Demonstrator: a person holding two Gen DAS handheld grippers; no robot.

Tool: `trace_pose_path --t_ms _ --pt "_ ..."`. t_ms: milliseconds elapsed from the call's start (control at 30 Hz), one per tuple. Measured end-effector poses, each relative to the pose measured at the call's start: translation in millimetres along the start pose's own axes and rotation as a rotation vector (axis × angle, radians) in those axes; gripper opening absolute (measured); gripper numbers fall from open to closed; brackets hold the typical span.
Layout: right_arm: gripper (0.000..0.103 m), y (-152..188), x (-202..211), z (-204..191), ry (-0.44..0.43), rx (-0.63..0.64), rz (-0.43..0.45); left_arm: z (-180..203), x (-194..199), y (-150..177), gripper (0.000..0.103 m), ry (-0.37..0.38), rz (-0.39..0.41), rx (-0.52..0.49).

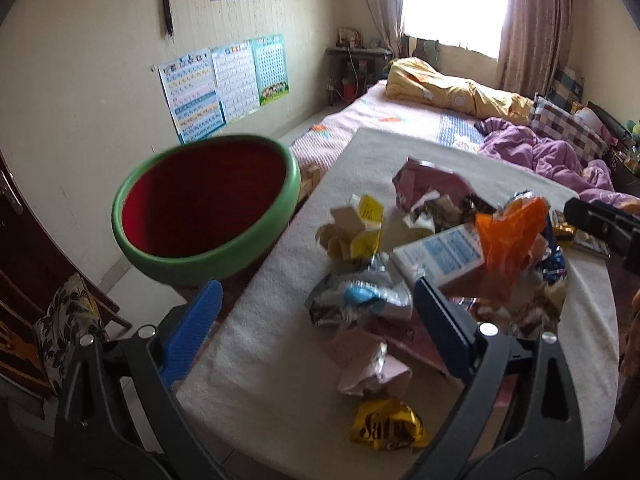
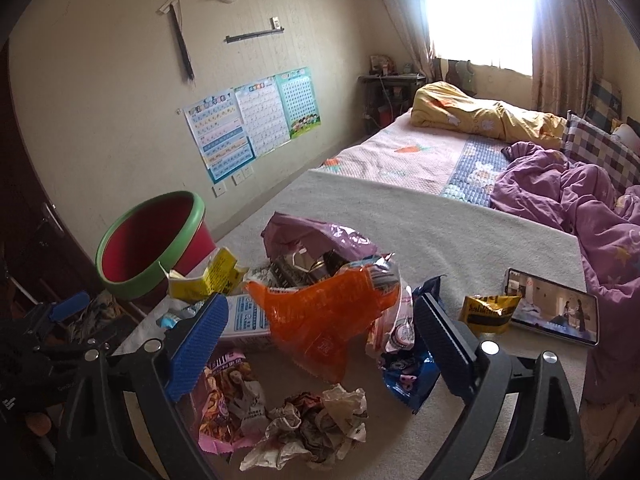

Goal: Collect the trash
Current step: 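Grasp a pink-white wrapper with the left tool while the right tool grasps the pink snack bag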

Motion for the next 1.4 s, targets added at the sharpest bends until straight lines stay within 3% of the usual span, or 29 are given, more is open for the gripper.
trace_pose_path --t_ms 133,233,400,500,567,667,867,1000,1200,1333,1400 --pt "0.082 6 -14 -8 -0.042 0.025 -0.060 -1 -29 15 0.083 0.041 -0.130 0.019" --pt "0.070 10 -19 -17 -0.088 0.048 -0.096 -1 -46 21 0.075 0.069 -0.199 0.025" --pt "0.049 16 -26 -28 -0.151 0.091 -0.156 1 -58 22 0.062 0.137 -0.240 0.026" --pt "0.039 20 -30 -33 -0.194 0.100 -0.194 4 -63 22 0.045 0.182 -0.254 0.018" --pt "0.038 23 -31 -37 -0.220 0.106 -0.222 4 -65 21 0.031 0.213 -0.256 0.026" --pt "0.038 29 -28 -43 -0.250 0.134 -0.255 9 -59 20 0.020 0.209 -0.233 0.007" --pt "0.041 37 -42 -54 -0.223 0.178 -0.307 8 -44 15 0.018 0.200 -0.180 0.011" --pt "0.063 40 -55 -57 -0.189 0.186 -0.356 6 -28 11 0.018 0.192 -0.124 0.002" --pt "0.074 40 -71 -65 -0.174 0.215 -0.406 -3 -12 0 0.018 0.180 -0.057 0.009" --pt "0.074 43 -80 -72 -0.142 0.242 -0.432 -9 -8 -6 0.018 0.179 -0.039 0.019" --pt "0.056 45 -80 -78 -0.124 0.264 -0.441 -12 -7 -8 0.018 0.179 -0.028 0.022"
Point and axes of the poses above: each gripper's, at about its wrist camera, not at the fingertips, and x roughly against the way its jaws point, z to its right, y to its underside, the point moved 2 cm from there along -x, roughly the way its jaws point, and after that the axes turned 13 degrees about -z, right-handed, at the moved point
